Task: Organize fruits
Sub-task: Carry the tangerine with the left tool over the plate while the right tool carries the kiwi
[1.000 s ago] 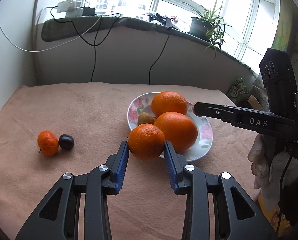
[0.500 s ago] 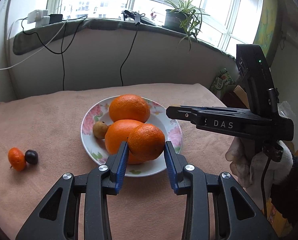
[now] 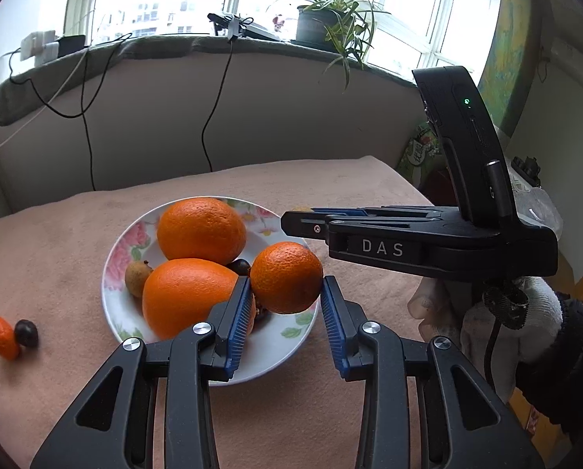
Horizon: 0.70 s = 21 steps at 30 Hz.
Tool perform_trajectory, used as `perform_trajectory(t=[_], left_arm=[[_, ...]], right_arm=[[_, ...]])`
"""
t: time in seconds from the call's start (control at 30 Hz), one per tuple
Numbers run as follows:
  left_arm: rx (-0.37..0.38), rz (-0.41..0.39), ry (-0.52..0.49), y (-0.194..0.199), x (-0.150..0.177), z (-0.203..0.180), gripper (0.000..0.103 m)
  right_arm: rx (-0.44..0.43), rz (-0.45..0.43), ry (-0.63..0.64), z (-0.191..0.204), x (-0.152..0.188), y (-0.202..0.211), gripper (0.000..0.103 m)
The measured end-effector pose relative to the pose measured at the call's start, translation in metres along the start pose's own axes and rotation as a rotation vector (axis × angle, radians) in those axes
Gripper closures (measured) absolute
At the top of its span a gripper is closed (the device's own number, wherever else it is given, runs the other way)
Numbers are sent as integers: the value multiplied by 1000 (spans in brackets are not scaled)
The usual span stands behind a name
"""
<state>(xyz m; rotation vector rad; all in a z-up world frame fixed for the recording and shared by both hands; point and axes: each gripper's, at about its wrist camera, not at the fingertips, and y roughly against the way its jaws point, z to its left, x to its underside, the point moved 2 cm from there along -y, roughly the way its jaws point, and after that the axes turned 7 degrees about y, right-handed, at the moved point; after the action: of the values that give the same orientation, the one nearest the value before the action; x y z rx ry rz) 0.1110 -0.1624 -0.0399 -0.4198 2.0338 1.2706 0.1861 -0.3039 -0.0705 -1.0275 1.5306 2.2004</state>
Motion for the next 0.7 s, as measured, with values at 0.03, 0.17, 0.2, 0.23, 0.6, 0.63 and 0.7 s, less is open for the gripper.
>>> perform_trajectory(t=[0.03,0.17,0.2,0.23,0.6,0.63,0.7], left_arm=[[0,3,-1,-2,-1,-1,68],[-3,12,-5,-7,-1,-3,68],[-4,14,-5,-8,-1,-3,68],[-4,15,-5,-8,-1,-2,68],[-13,29,-5,-14,-2,0,68],[-13,30,-3,-14,-2,0,68],[-10,30,-1,-14,-2,0,68]], right_arm=[[-3,1,-2,-2,-1,-1,75],[-13,2,-7,-6,-2,-4,75],[-14,3,-5,-7,-2,-5,75],[-16,5,-2,-7,-2,-6,75],[-25,19,20,-4,-3,-15,75],[-26,20,22,-4,-3,-15,75],[-29,22,28,-3,-4,-16,75]])
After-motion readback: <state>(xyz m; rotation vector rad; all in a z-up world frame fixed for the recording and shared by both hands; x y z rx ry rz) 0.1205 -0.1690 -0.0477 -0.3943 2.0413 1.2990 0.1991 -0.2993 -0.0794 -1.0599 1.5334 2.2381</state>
